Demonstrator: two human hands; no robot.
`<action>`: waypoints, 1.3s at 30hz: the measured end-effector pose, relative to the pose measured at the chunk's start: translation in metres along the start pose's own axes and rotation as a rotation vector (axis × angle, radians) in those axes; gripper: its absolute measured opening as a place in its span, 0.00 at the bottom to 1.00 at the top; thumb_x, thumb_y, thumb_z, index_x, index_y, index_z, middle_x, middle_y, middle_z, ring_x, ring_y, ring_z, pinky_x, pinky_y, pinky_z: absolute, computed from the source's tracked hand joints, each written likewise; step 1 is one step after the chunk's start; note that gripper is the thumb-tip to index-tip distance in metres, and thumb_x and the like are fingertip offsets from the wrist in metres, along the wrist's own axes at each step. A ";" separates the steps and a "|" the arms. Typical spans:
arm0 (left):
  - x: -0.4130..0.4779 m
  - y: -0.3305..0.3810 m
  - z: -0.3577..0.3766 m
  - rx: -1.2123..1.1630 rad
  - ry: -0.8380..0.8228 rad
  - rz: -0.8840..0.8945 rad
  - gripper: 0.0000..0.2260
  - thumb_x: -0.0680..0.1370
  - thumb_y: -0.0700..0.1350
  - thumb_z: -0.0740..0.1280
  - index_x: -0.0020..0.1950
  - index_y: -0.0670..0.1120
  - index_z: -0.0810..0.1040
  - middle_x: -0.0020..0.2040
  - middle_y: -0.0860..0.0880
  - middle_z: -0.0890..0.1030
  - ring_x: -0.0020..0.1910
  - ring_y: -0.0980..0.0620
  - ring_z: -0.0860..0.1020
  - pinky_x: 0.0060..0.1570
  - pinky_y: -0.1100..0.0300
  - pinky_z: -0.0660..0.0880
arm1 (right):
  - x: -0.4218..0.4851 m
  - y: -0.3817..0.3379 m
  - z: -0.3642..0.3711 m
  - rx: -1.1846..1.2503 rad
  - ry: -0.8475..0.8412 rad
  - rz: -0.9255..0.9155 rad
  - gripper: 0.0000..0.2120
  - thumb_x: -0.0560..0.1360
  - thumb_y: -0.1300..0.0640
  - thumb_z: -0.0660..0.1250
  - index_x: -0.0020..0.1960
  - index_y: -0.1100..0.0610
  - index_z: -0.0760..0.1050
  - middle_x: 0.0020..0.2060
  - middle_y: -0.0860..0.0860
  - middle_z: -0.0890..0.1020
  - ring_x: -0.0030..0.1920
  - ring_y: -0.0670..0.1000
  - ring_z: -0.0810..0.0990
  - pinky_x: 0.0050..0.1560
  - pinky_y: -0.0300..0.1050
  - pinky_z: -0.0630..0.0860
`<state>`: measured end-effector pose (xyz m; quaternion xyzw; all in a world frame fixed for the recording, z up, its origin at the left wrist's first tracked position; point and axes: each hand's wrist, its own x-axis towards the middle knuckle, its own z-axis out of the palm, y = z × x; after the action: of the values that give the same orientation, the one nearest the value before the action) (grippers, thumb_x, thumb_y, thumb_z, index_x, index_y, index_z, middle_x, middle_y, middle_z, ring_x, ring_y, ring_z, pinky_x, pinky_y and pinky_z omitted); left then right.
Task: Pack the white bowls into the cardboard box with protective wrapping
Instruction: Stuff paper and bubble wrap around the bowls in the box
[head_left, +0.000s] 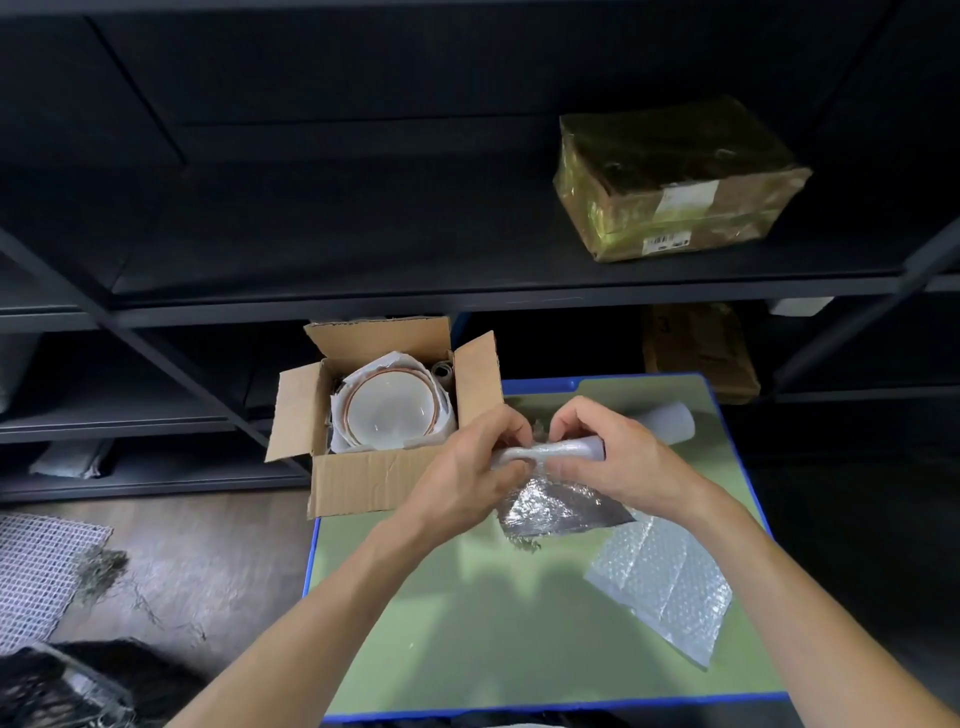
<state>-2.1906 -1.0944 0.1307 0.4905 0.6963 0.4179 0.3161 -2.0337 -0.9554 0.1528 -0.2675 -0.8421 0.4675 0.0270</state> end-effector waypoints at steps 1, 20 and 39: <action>0.001 0.000 -0.001 0.013 0.014 0.014 0.11 0.73 0.37 0.69 0.46 0.52 0.72 0.41 0.55 0.76 0.41 0.54 0.74 0.41 0.58 0.71 | 0.000 0.000 0.000 -0.012 -0.013 -0.005 0.10 0.74 0.46 0.72 0.49 0.45 0.72 0.43 0.41 0.79 0.41 0.46 0.76 0.47 0.47 0.75; -0.018 -0.014 -0.027 -0.221 0.058 -0.077 0.08 0.78 0.39 0.70 0.50 0.49 0.73 0.35 0.52 0.75 0.31 0.52 0.72 0.30 0.59 0.69 | 0.011 -0.024 0.021 0.093 -0.043 0.002 0.10 0.75 0.44 0.72 0.53 0.44 0.75 0.49 0.42 0.82 0.51 0.43 0.81 0.52 0.44 0.78; -0.046 -0.059 -0.101 -0.294 0.027 -0.096 0.05 0.80 0.48 0.69 0.53 0.51 0.73 0.45 0.49 0.81 0.40 0.49 0.80 0.43 0.49 0.79 | 0.040 -0.082 0.094 0.156 0.075 0.089 0.10 0.73 0.60 0.73 0.49 0.46 0.78 0.43 0.42 0.83 0.41 0.41 0.79 0.44 0.38 0.73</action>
<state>-2.2863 -1.1758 0.1244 0.3995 0.6545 0.5063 0.3946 -2.1303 -1.0436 0.1576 -0.3190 -0.7888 0.5222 0.0584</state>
